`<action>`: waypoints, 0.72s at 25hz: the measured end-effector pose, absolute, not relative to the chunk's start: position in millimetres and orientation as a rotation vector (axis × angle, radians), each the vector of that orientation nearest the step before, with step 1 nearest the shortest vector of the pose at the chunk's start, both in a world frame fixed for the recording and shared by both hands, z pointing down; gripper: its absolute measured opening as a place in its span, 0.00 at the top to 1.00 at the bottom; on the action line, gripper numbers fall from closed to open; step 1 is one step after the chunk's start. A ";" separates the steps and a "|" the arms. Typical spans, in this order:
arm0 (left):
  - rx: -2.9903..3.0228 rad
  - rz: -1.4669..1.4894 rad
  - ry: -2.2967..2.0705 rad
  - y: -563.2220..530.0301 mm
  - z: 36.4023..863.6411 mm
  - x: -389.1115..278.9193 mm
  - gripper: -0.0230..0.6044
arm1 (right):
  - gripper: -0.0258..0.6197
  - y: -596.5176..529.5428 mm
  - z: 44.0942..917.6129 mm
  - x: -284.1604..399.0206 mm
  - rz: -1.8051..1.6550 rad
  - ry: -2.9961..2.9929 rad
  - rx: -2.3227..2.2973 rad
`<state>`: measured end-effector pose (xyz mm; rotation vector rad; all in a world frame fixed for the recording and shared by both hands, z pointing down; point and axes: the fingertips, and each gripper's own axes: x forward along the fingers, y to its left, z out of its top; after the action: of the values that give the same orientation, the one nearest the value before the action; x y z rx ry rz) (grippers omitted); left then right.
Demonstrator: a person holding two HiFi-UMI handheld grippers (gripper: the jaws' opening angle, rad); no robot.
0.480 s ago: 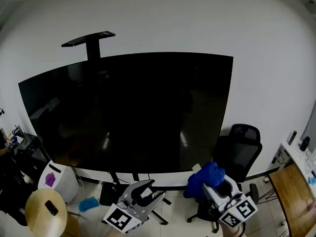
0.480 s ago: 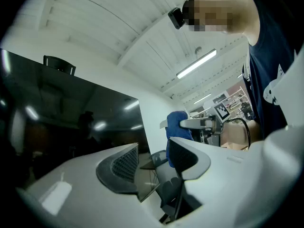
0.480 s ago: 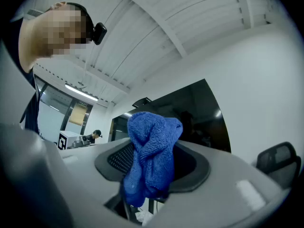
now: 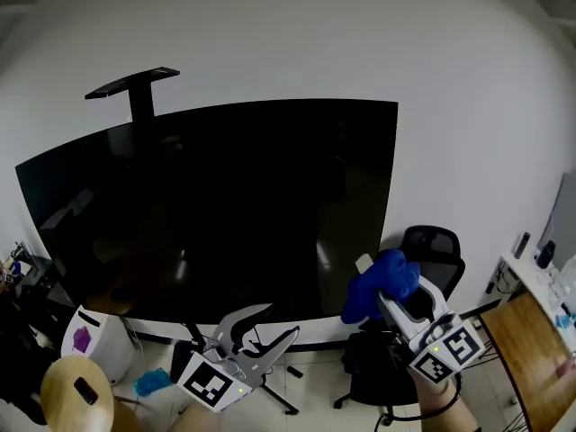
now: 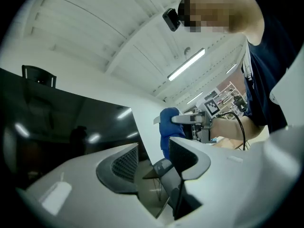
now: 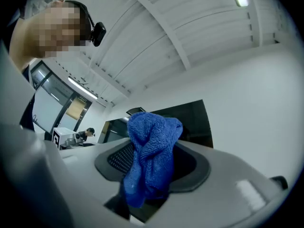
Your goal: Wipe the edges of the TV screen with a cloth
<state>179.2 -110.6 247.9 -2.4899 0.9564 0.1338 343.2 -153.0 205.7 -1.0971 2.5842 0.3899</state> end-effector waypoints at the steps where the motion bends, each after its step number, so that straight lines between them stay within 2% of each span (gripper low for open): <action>1: -2.473 0.128 0.947 -115.1 240.1 184.4 0.66 | 0.63 -160.4 194.6 349.8 0.413 2.576 -1.099; 12: -2.322 0.142 0.892 -178.0 148.3 245.0 0.66 | 0.63 -285.8 61.9 444.5 0.422 2.531 -1.043; 18: -2.290 0.201 0.895 -215.9 100.9 271.0 0.66 | 0.63 -350.1 -0.9 464.6 0.390 2.544 -0.974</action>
<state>271.0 -215.9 100.9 -2.2899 0.8945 0.2008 464.6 -350.1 -0.9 -0.9744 2.5443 0.3899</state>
